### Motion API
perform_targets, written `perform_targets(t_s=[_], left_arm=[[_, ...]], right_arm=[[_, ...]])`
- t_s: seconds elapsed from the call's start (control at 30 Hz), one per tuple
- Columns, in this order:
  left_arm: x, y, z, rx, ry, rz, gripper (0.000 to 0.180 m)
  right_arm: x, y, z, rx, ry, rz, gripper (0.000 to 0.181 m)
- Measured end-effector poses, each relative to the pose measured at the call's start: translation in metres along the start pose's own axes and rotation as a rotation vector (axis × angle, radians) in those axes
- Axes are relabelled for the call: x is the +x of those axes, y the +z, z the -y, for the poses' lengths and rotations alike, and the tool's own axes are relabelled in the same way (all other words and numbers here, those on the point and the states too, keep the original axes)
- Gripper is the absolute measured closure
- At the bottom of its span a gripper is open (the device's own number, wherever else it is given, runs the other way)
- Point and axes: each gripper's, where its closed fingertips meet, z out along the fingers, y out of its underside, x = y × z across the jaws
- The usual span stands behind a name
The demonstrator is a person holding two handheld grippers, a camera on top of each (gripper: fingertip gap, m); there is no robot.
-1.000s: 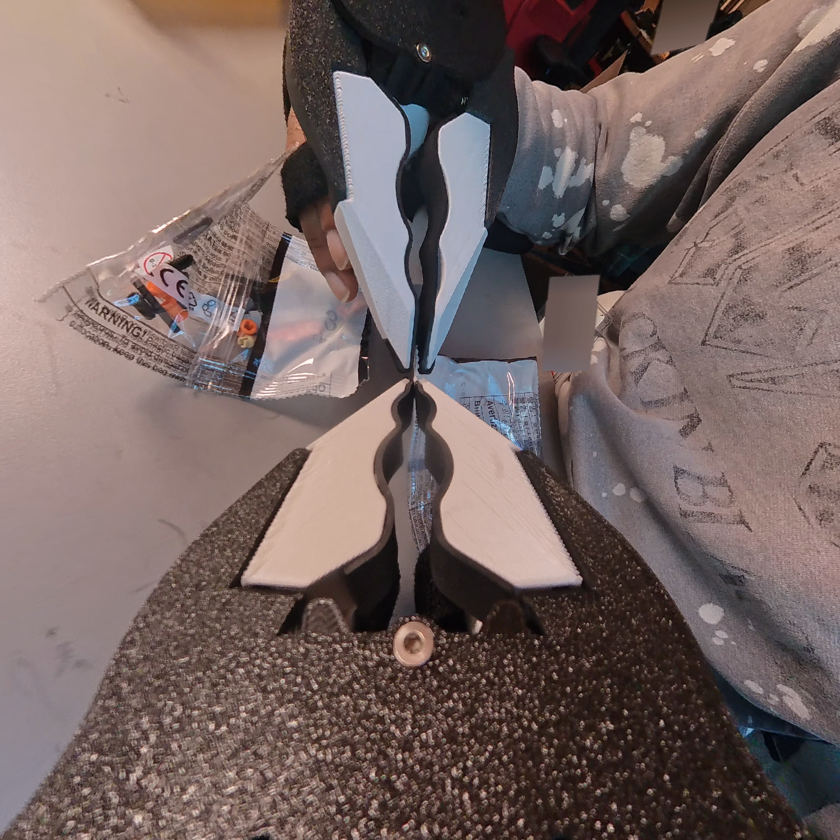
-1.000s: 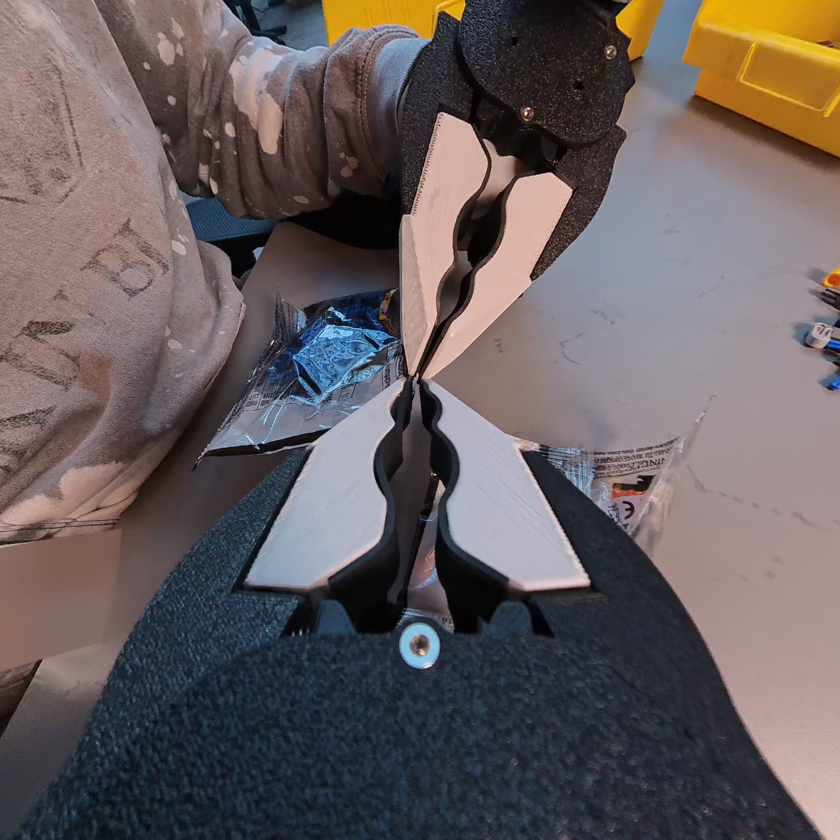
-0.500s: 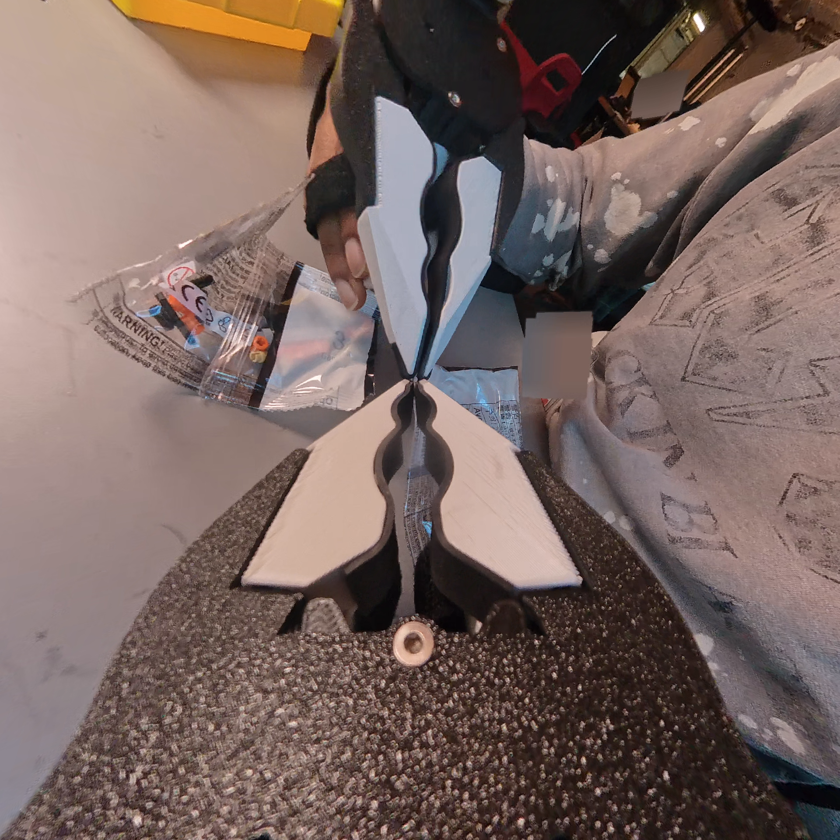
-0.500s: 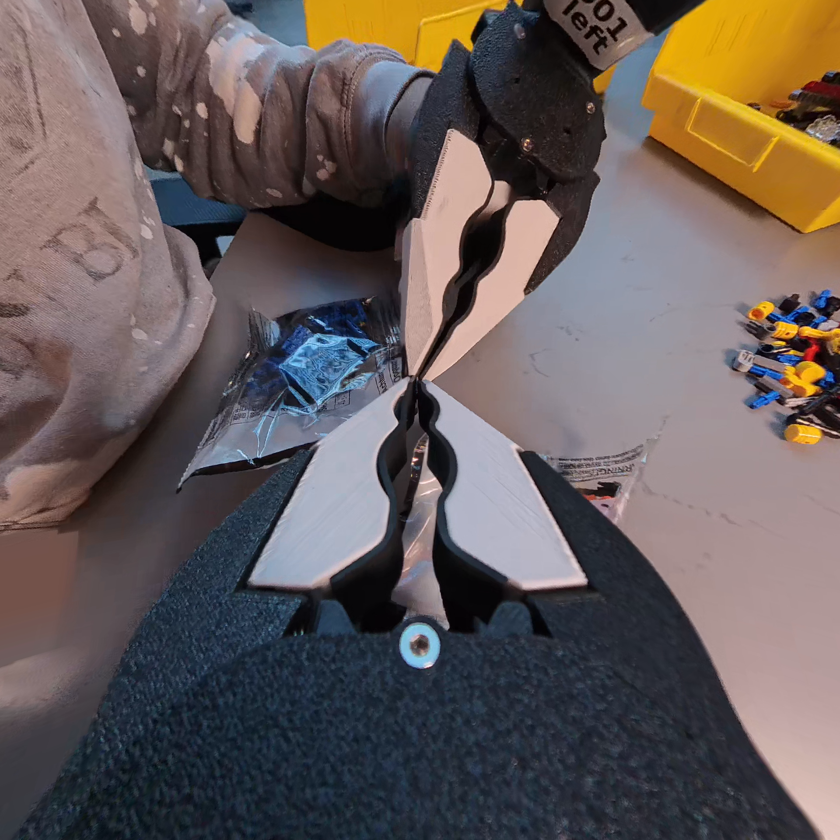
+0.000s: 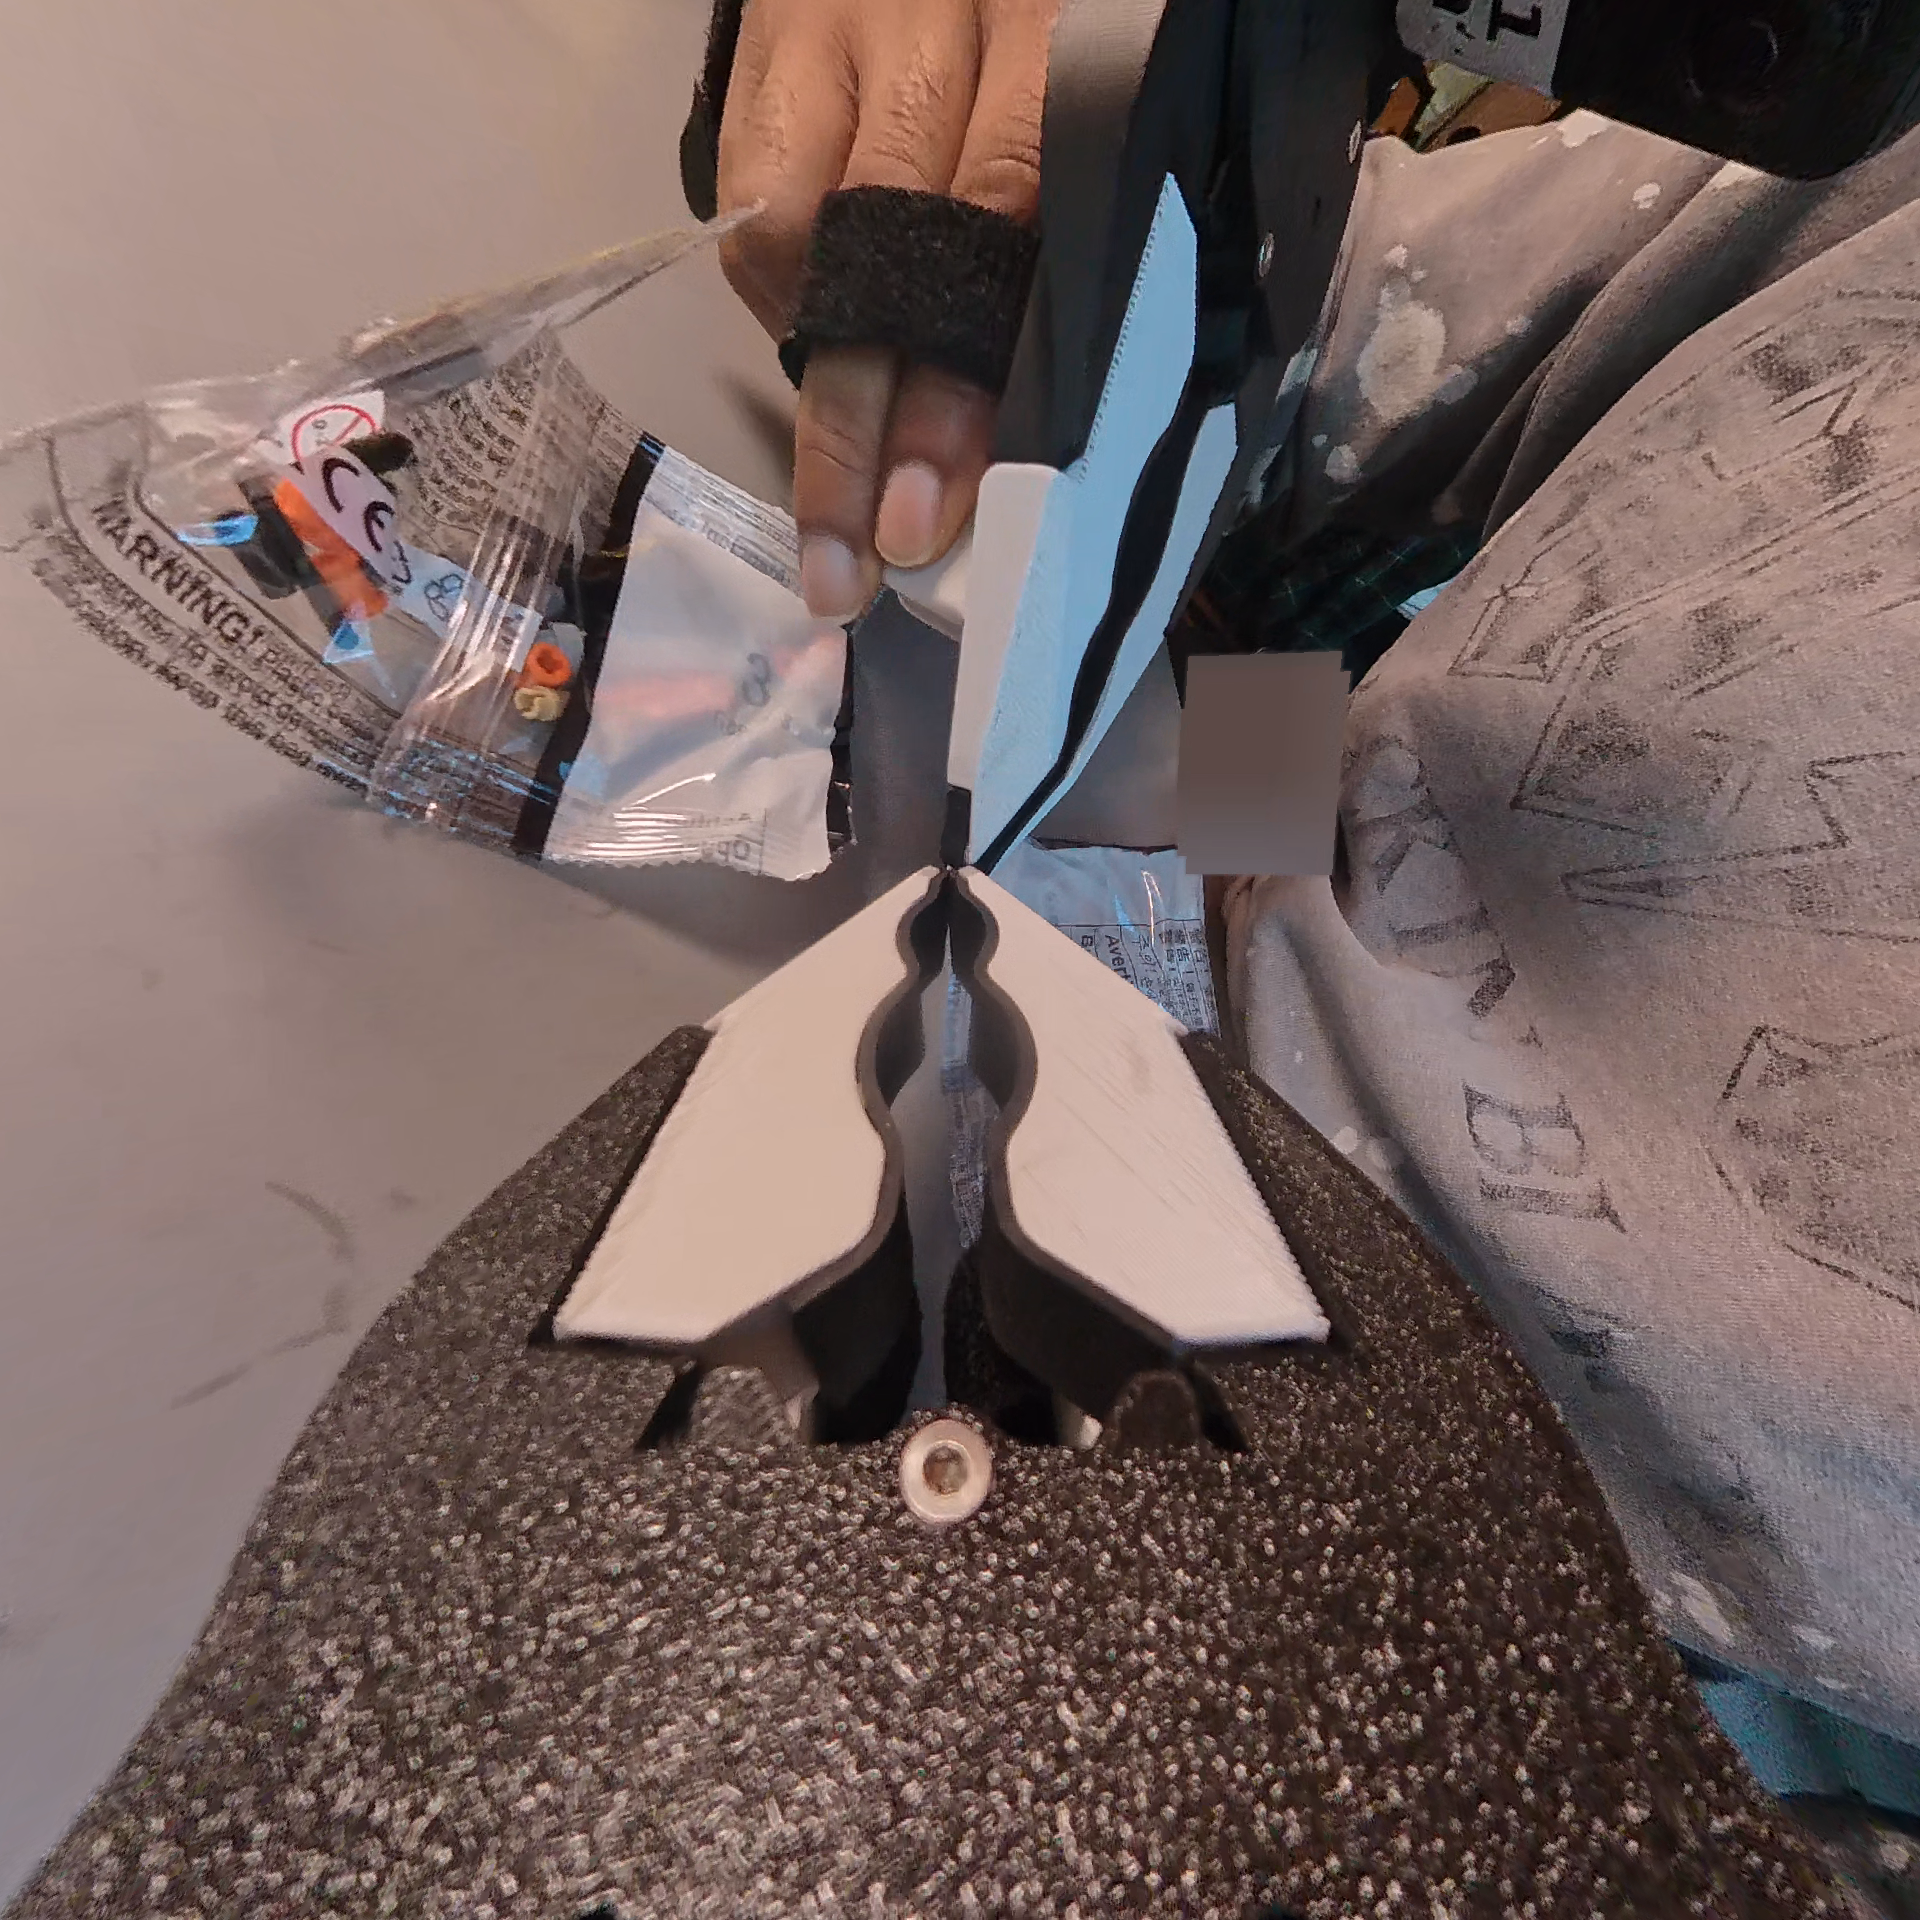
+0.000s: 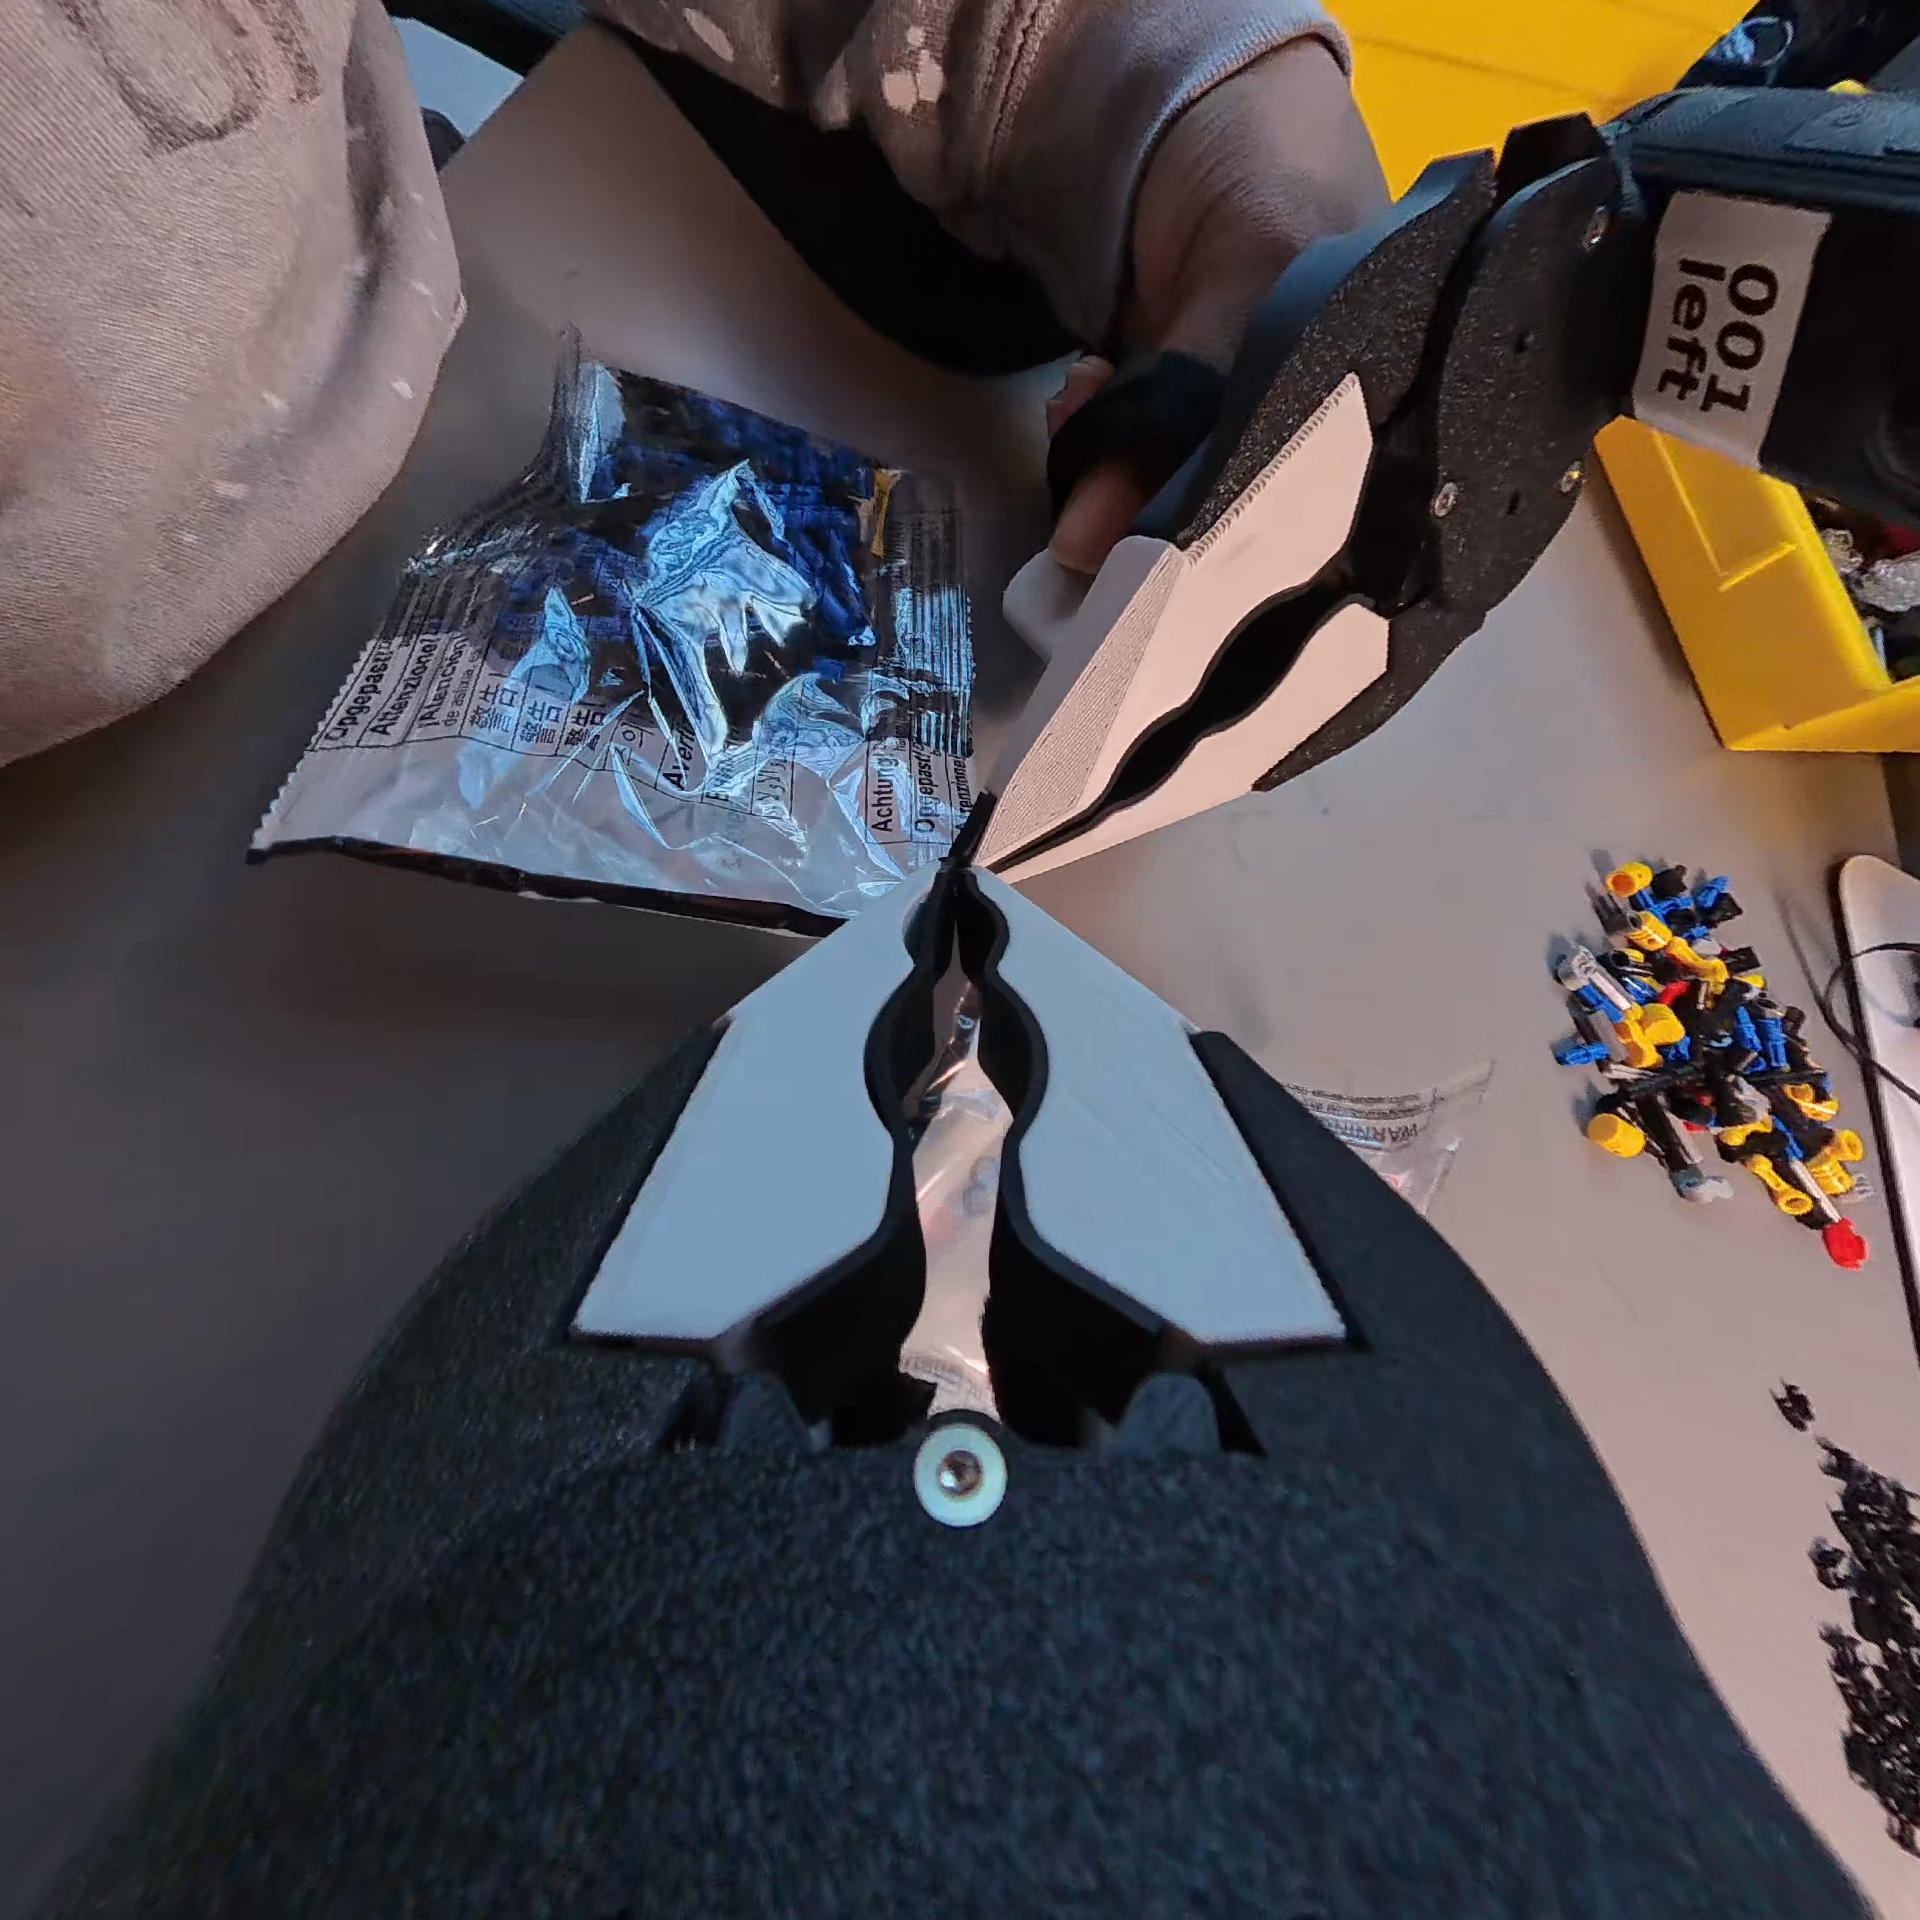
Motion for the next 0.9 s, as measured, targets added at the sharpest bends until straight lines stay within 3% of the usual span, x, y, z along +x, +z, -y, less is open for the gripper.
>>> perform_targets(t_s=[0.07,0.1,0.13,0.2,0.33,0.5,0.7,0.9], left_arm=[[-0.03,-0.011,-0.007,-0.034,-0.012,0.175,0.18],[-0.032,-0.025,-0.001,0.025,-0.046,0.173,0.18],[-0.02,-0.032,0.001,0.033,-0.005,0.146,0.18],[0.004,-0.03,0.007,0.035,0.074,0.098,0.18],[0.004,-0.025,0.011,0.06,0.093,0.094,0.18],[0.013,-0.03,0.019,0.153,0.07,-0.02,0.179],[0.035,-0.028,0.031,0.239,0.093,-0.149,0.138],[0.057,-0.009,0.023,0.177,0.139,-0.242,0.127]], right_arm=[[-0.025,-0.005,0.028,0.142,0.031,0.124,0.181],[-0.032,-0.004,0.032,0.13,-0.003,0.118,0.181],[-0.026,-0.003,0.026,0.072,-0.057,0.052,0.181],[-0.005,-0.018,0.024,0.105,0.016,-0.011,0.181],[0.009,-0.035,0.035,0.253,0.143,0.002,0.181],[0.014,-0.035,0.04,0.321,0.227,0.014,0.181],[0.02,-0.042,0.063,0.34,0.2,0.026,0.181],[0.032,-0.053,0.091,0.34,0.123,0.005,0.181]])
